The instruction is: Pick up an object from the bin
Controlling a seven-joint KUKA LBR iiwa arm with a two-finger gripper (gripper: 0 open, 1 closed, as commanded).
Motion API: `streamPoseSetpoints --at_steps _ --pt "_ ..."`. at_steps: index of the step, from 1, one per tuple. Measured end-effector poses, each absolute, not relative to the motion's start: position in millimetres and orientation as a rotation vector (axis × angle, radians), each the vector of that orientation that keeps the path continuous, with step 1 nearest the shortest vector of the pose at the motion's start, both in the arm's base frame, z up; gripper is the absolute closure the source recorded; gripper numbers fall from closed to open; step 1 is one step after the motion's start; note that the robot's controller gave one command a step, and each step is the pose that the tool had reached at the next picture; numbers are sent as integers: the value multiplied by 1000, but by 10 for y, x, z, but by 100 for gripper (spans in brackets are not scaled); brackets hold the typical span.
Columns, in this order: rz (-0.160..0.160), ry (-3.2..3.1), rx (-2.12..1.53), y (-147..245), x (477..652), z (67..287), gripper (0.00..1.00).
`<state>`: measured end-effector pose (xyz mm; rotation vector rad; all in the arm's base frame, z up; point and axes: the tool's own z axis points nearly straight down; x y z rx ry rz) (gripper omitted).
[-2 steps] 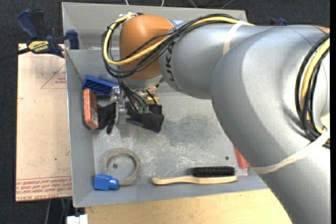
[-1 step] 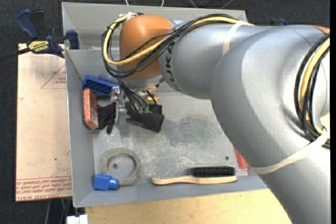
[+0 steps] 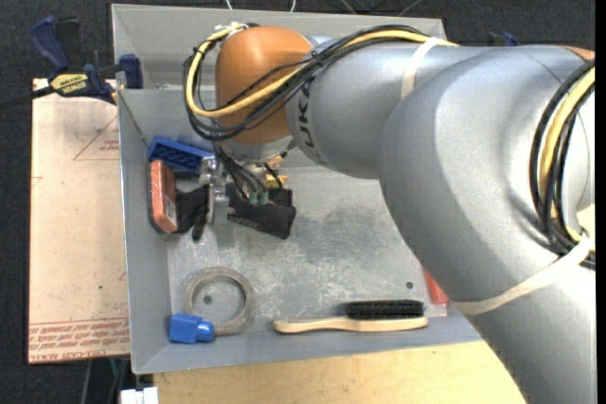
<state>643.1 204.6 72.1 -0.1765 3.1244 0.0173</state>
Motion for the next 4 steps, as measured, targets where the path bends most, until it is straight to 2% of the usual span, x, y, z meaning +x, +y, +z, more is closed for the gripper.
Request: streamPoseSetpoints --at_steps 4 --pt "18 3125 -176 2045 6431 721 100"
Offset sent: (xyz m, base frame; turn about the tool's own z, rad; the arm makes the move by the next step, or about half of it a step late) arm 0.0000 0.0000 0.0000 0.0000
